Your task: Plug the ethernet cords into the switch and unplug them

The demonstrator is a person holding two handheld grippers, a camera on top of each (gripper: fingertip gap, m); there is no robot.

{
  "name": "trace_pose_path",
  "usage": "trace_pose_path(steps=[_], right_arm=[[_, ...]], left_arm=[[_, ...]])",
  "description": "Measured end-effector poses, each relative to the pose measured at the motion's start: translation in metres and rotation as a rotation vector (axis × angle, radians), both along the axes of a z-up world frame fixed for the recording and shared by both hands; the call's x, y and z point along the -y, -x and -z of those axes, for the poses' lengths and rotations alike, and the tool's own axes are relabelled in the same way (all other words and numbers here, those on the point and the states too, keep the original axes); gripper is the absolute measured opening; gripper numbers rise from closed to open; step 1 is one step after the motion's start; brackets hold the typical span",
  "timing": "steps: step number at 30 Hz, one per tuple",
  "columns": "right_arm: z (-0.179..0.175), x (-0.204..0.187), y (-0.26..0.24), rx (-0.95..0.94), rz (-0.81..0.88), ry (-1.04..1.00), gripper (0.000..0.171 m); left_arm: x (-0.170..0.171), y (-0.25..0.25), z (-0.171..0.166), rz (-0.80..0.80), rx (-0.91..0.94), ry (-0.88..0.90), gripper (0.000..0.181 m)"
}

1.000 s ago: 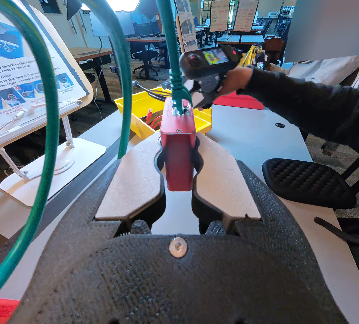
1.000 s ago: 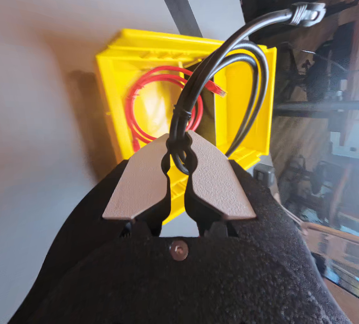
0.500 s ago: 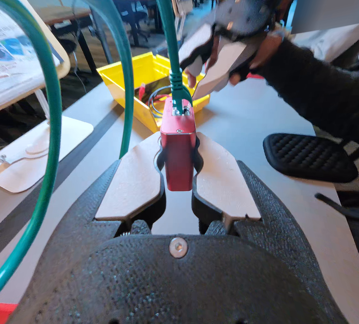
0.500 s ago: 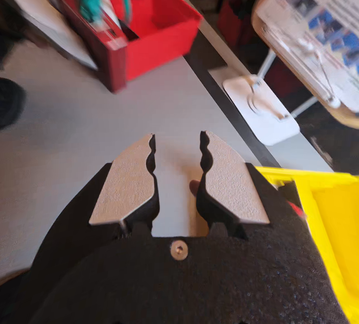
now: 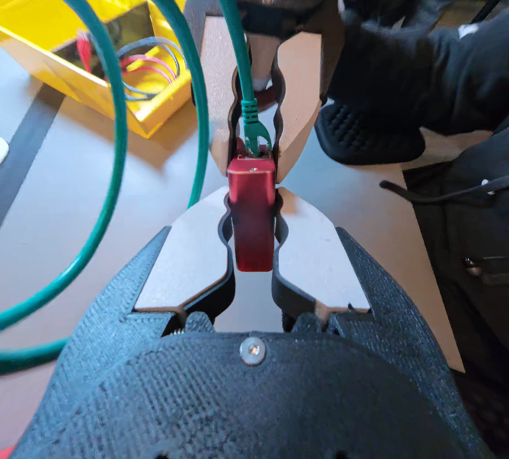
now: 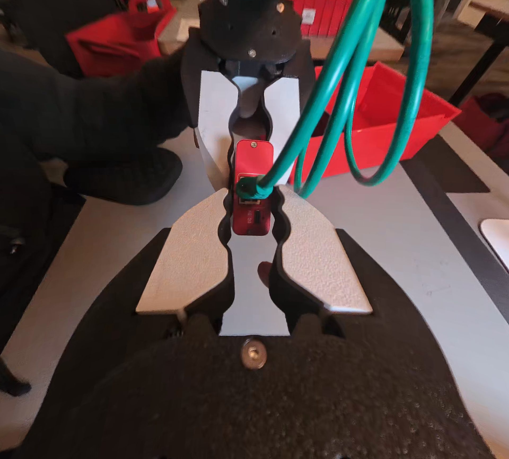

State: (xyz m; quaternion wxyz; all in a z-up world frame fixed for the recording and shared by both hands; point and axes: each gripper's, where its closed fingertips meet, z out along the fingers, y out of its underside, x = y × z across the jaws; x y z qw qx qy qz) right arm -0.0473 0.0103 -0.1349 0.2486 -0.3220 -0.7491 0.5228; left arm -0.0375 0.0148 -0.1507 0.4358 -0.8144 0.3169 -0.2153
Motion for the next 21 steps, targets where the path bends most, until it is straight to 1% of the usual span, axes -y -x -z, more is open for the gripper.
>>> trace_pose_path(steps=[2, 4, 6, 8, 9, 10, 12, 13, 14, 15, 17, 18, 21], right_arm=[[-0.017, -0.004, -0.004, -0.07, -0.009, 0.076, 0.026], [-0.041, -0.01, -0.007, -0.165, -0.001, 0.188, 0.025], [-0.068, -0.019, -0.01, -0.294, 0.031, 0.313, 0.025], [-0.086, -0.025, -0.014, -0.382, 0.041, 0.415, 0.025], [-0.091, -0.024, -0.016, -0.412, 0.038, 0.443, 0.025], [-0.095, -0.024, -0.016, -0.433, 0.045, 0.456, 0.025], [-0.104, -0.024, -0.016, -0.494, 0.073, 0.494, 0.025], [-0.107, -0.024, -0.018, -0.517, 0.068, 0.541, 0.025], [-0.109, -0.023, -0.019, -0.525, 0.059, 0.596, 0.025], [-0.109, -0.025, -0.018, -0.52, 0.06, 0.634, 0.025], [-0.101, -0.029, -0.011, -0.461, 0.082, 0.616, 0.025], [-0.094, -0.033, -0.007, -0.421, 0.105, 0.561, 0.022], [-0.078, -0.049, -0.006, -0.35, 0.2, 0.338, 0.023]], left_arm=[[-0.001, 0.0, -0.019, 0.005, 0.062, -0.094, 0.027], [-0.003, 0.004, -0.039, -0.013, 0.15, -0.188, 0.03], [-0.004, 0.005, -0.058, -0.021, 0.276, -0.261, 0.035], [-0.007, 0.001, -0.072, -0.02, 0.408, -0.311, 0.039], [-0.013, -0.002, -0.075, -0.036, 0.443, -0.337, 0.041], [-0.019, -0.006, -0.076, -0.053, 0.457, -0.367, 0.044], [-0.025, -0.014, -0.081, -0.062, 0.475, -0.442, 0.042], [-0.026, -0.017, -0.086, -0.065, 0.491, -0.478, 0.038], [-0.025, -0.016, -0.09, -0.075, 0.482, -0.508, 0.03], [-0.024, -0.014, -0.092, -0.086, 0.456, -0.514, 0.03], [-0.022, -0.004, -0.094, -0.131, 0.399, -0.485, 0.029], [-0.019, 0.005, -0.1, -0.164, 0.386, -0.494, 0.028], [-0.004, 0.034, -0.113, -0.225, 0.38, -0.459, 0.028]])
